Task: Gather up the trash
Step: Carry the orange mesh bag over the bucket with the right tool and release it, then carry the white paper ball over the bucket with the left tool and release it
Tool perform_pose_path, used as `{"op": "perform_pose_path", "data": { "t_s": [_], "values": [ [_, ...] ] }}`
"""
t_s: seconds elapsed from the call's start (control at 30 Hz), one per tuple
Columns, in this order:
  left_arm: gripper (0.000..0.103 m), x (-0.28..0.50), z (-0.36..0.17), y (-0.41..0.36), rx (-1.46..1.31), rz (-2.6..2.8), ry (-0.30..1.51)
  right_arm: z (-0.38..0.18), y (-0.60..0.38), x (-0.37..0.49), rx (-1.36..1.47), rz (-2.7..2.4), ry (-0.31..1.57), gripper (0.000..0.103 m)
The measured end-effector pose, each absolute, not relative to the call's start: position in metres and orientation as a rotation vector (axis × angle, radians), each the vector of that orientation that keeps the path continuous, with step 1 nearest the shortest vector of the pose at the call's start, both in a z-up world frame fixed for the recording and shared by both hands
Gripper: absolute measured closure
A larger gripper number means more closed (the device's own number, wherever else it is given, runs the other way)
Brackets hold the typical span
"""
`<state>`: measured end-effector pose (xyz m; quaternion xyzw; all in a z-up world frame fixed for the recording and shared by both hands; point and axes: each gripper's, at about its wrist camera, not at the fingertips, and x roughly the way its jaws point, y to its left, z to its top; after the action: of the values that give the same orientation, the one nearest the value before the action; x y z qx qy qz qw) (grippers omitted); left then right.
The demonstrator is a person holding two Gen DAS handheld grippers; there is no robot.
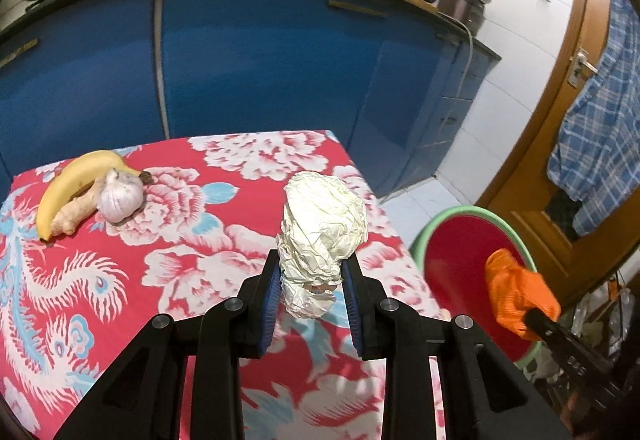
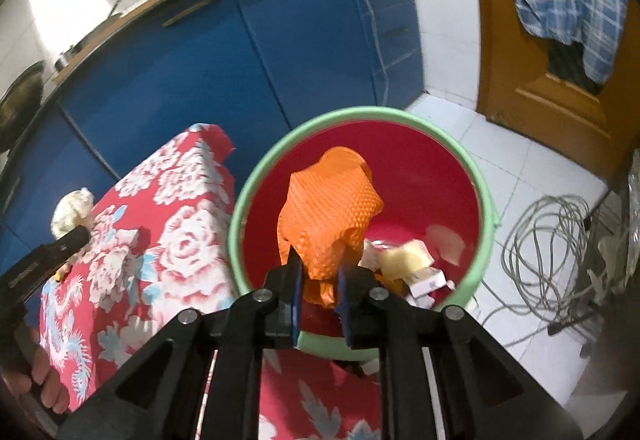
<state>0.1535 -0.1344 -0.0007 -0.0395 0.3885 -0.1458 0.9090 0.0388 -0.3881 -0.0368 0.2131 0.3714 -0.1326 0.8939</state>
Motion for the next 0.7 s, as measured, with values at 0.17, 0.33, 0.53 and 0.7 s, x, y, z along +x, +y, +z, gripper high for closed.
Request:
{"op": "perform_pose_path", "data": {
  "t_s": [0.17, 0.33, 0.53, 0.7],
  "values": [
    [0.073, 0.144, 0.002, -0.149, -0.075, -0.338, 0.813, -0.035, -0.397, 0.027, 0.455, -0.276, 0.753, 0.074],
    [0.073, 0.134, 0.003, -0.164, -0.055, -0.364, 0.819, -0.028, -0.402, 0.017, 0.461, -0.264, 0.731, 0.070],
    [0.073, 0.123, 0.004, -0.184, -0.027, -0.395, 0.819, -0.024, -0.407, 0.005, 0.465, -0.256, 0.723, 0.069],
    [0.073, 0.120, -0.002, -0.205, -0.014, -0.440, 0.845, -0.023, -0.413, -0.003, 0.470, -0.260, 0.717, 0.068]
  ]
}}
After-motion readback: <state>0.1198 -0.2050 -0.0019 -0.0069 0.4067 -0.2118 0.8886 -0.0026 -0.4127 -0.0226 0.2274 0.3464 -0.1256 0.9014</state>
